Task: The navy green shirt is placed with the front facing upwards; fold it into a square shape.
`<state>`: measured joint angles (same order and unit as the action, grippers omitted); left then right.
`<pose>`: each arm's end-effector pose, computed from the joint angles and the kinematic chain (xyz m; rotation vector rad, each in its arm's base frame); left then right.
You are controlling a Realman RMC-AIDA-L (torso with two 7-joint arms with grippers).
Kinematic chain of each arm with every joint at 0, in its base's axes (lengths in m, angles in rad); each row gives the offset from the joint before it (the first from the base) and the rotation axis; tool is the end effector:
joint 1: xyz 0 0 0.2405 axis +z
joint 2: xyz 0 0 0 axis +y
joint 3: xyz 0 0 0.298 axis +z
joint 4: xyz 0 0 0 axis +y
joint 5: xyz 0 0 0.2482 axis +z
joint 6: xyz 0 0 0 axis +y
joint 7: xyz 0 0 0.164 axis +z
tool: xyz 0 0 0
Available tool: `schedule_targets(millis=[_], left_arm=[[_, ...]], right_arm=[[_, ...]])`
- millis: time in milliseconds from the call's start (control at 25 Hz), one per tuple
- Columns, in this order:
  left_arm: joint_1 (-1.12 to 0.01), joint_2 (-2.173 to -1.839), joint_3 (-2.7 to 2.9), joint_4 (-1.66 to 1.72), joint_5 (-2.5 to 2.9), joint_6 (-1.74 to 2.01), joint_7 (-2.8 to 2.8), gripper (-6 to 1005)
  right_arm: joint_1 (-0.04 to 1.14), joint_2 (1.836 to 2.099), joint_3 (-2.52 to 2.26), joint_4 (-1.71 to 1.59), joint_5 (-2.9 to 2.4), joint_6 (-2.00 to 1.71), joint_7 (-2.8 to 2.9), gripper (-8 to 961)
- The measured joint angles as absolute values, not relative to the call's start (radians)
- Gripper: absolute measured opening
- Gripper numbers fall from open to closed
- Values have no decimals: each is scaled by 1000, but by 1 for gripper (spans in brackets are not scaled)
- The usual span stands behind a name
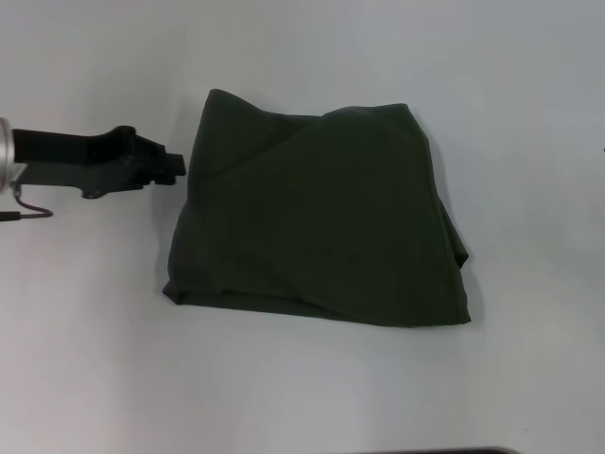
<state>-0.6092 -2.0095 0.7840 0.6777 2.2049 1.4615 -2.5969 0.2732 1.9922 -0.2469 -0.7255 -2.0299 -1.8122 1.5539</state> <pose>-0.3202 0.4157 -0.0251 -2.1627 -2.0813 -0.4228 0.4164 0.2822 0.0796 -2.2658 1.0502 0.9148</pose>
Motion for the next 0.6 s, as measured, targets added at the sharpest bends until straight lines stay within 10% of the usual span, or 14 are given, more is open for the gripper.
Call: schedule_targets(millis=[600], left_arm=[[-748, -2062, 867, 712, 2230, 1185, -2543, 561]], right_arm=[[287, 1994, -249, -698, -2029, -1804, 1539, 766]])
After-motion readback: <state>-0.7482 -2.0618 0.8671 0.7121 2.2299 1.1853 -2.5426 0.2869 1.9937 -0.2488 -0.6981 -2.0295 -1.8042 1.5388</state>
